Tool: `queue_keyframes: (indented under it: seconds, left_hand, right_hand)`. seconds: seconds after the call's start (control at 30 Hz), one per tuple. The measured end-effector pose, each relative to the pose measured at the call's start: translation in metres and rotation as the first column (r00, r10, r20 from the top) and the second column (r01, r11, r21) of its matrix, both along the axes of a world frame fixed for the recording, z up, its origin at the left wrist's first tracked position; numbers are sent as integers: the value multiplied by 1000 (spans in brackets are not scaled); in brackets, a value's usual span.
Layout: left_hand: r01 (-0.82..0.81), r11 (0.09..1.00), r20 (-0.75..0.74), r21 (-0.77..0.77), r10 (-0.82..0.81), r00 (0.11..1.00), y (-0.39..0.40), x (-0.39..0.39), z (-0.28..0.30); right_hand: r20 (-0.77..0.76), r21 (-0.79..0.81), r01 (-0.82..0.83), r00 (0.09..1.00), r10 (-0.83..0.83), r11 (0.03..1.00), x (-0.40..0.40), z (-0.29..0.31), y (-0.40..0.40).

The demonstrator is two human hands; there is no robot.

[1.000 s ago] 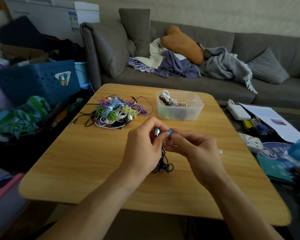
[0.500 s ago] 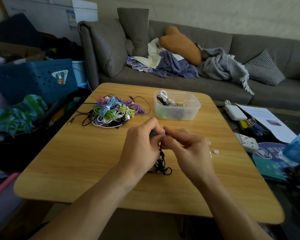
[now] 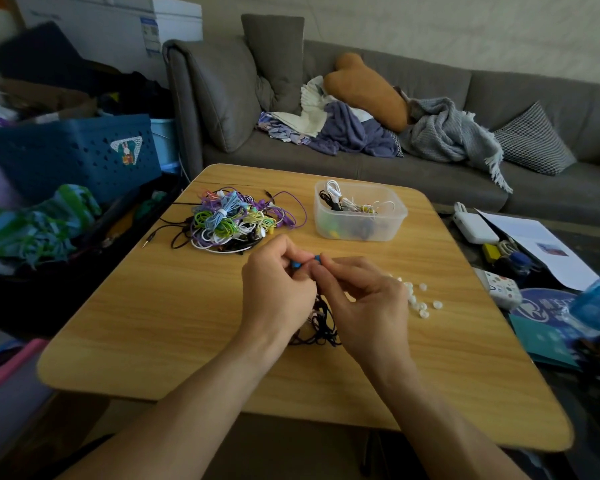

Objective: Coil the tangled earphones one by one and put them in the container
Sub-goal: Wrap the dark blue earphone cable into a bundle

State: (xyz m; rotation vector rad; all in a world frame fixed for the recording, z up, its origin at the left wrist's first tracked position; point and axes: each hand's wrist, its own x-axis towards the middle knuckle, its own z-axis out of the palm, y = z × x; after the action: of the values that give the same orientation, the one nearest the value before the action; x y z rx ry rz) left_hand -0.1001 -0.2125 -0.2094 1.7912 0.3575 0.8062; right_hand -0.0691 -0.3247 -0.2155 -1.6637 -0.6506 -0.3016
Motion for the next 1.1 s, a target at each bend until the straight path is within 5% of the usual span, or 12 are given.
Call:
queue_keyframes:
  seconds: [0.2,0.33,0.5,0.6,1.1]
  left_hand:
    - [170,984,-68,-50,-173,983,13,-3,4]
    - [303,953,-17,7,-303,953,16,-10,12]
    - [327,945,65,13,-327,943,13,-9,11]
    - [341,939,59,45,-343,937,11,-8,8]
    - [222,912,104,346,-272,957,6,-6,-2]
  right_hand:
    - [175,-73,-12,984,25,997,8,-2,-2]
    - [-119,73,-189,973,196,979,13,1,-9]
    - [-494,479,-372,635,594,795,17,13,-16]
    - [-563,512,-323,574,595,796,18,15,-20]
    - [-684,333,-295,578,445,895,18,23,-31]
